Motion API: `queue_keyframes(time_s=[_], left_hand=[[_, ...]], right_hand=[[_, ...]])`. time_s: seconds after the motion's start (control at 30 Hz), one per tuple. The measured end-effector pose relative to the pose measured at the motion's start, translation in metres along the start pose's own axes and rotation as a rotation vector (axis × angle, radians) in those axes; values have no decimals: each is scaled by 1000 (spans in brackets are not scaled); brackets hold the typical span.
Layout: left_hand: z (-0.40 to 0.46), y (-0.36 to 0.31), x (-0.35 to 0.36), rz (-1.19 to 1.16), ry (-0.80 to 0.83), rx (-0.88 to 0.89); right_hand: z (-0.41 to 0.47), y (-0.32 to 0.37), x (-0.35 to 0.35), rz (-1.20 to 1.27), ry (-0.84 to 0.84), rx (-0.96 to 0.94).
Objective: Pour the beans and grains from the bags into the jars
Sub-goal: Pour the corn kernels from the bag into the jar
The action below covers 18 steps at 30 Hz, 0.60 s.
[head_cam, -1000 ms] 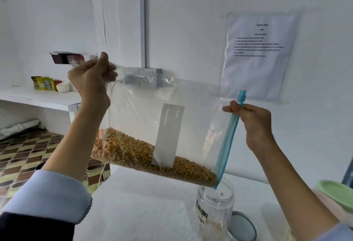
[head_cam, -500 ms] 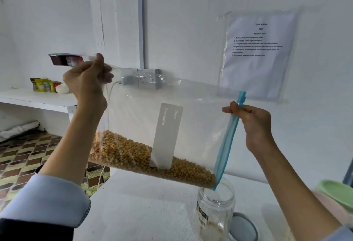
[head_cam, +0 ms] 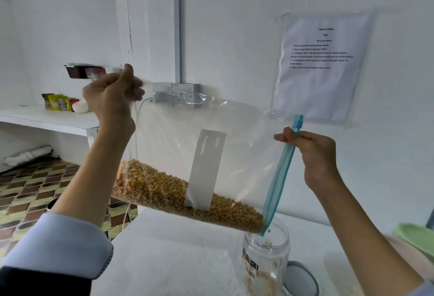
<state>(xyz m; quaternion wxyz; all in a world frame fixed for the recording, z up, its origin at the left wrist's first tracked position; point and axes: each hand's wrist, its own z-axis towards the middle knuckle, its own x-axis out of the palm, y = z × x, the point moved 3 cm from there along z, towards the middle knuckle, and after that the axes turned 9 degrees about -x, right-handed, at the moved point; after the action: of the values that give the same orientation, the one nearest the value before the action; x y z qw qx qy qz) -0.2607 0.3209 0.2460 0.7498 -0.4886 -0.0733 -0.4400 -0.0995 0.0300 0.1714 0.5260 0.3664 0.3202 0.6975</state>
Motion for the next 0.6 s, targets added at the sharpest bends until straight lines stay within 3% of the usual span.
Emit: queue_keyframes(time_s=[0.6], left_hand=[[-2,0,2,-9,0,11]], right_hand=[[-2,3,-3,-34,-31,-61]])
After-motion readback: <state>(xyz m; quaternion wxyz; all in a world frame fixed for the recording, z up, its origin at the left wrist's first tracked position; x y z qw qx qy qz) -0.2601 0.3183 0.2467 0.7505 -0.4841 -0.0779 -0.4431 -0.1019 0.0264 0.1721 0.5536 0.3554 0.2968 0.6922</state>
